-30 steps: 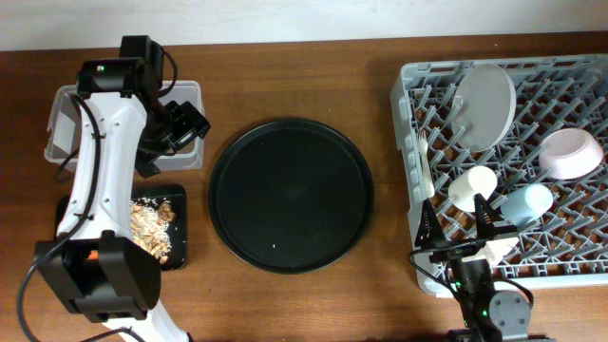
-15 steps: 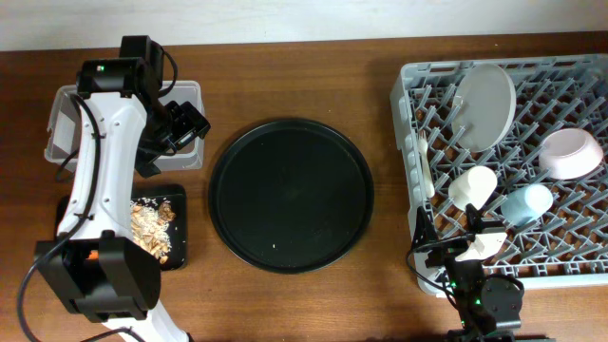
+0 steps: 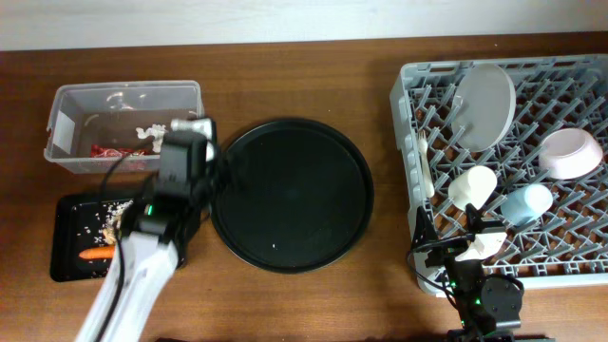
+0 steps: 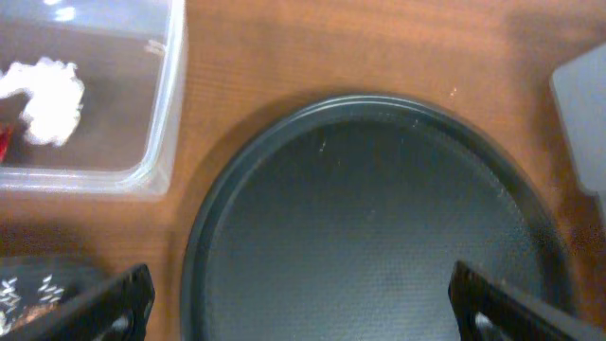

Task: Sort waste into correct bins and load items into the dishwasher rack

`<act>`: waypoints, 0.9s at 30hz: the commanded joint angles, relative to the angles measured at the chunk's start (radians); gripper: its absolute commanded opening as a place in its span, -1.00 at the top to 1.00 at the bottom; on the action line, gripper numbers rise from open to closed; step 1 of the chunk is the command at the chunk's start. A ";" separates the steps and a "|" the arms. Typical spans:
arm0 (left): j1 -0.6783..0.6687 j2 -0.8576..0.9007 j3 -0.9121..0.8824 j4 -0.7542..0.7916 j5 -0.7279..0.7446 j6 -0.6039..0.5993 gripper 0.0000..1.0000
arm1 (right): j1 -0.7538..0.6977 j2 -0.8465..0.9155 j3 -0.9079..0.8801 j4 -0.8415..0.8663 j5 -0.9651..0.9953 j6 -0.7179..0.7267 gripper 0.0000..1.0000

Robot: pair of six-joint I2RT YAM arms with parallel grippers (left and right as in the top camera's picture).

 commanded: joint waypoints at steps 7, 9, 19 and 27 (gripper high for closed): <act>0.052 -0.822 -0.751 0.459 -0.006 0.351 -0.98 | -0.006 -0.009 -0.005 -0.005 0.006 -0.008 -0.98; 0.141 -0.941 -0.838 0.480 -0.003 0.308 -0.98 | -0.006 -0.009 -0.005 -0.005 0.006 -0.008 -0.97; 0.273 -1.254 -0.945 0.406 0.008 0.298 -0.98 | -0.006 -0.009 -0.005 -0.005 0.006 -0.008 -0.97; 0.271 -1.254 -0.945 0.408 -0.048 0.321 -0.98 | -0.006 -0.009 -0.005 -0.005 0.006 -0.007 -0.97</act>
